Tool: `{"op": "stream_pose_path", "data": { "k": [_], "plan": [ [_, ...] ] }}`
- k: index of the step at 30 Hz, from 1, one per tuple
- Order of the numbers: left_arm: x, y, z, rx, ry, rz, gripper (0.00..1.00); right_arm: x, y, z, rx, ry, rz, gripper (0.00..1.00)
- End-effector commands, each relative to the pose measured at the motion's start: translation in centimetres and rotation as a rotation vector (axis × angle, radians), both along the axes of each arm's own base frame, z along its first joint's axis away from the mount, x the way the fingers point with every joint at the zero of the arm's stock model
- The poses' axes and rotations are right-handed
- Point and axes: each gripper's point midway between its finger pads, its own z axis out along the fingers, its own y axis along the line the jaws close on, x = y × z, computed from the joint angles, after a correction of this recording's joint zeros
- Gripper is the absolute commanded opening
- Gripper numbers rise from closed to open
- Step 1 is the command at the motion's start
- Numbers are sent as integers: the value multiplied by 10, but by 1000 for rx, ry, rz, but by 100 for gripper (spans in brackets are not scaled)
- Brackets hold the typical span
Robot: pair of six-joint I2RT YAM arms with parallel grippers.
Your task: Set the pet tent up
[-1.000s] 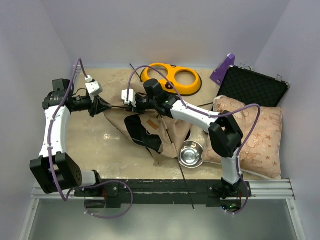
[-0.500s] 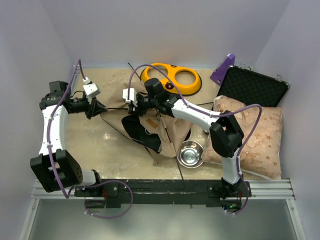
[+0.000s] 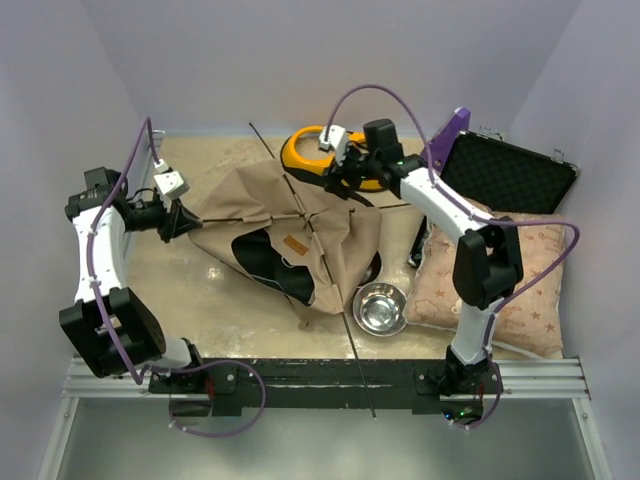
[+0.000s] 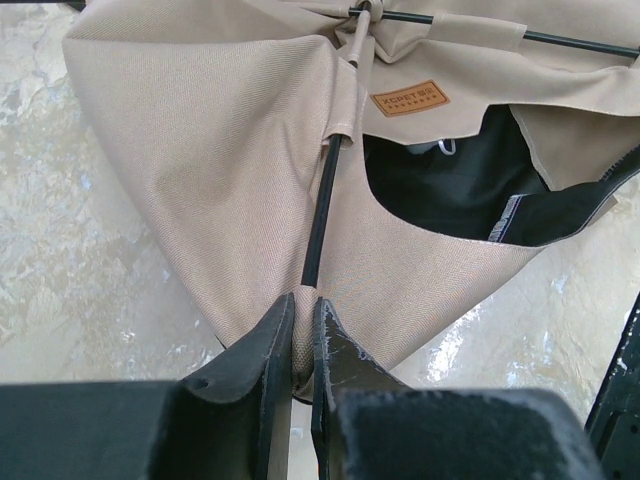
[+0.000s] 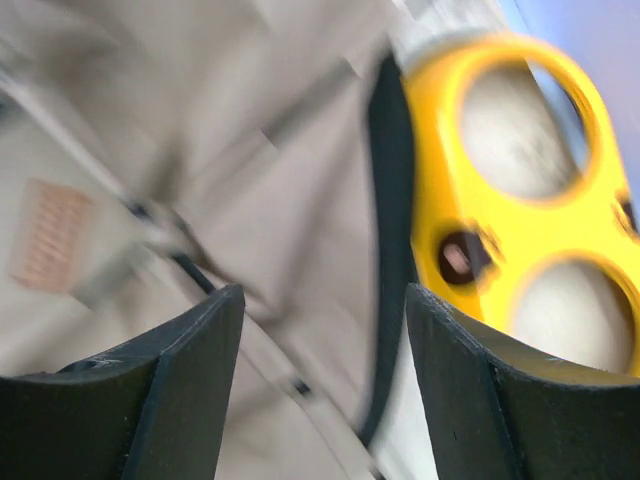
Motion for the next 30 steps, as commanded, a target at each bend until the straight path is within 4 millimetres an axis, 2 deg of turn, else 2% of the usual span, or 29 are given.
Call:
{"op": "stream_pose_path", "data": {
  "k": [1, 4, 7, 10, 16, 22, 26, 28, 30],
  "plan": [
    [11, 8, 14, 42, -89, -24, 0, 19, -86, -23, -228, -40, -51, 69],
    [14, 10, 15, 56, -96, -27, 0, 32, -139, -43, -375, -54, -25, 66],
    [16, 13, 15, 67, -97, -24, 0, 41, -180, -60, -503, -86, -12, 65],
    [16, 13, 14, 69, -99, -27, 0, 46, -202, -79, -569, -118, 26, 64],
    [17, 15, 13, 79, -92, -26, 0, 50, -201, -116, -627, -133, 138, 63],
    [18, 17, 12, 89, -89, -22, 0, 62, -196, -142, -633, -151, 192, 63],
    [21, 20, 10, 101, -84, -20, 0, 58, -194, -162, -638, -111, 240, 51],
    [22, 22, 8, 107, -76, -15, 0, 56, -194, -163, -636, -106, 260, 52],
    [23, 23, 7, 111, -73, -17, 0, 50, -200, -157, -634, -101, 283, 59]
  ]
}}
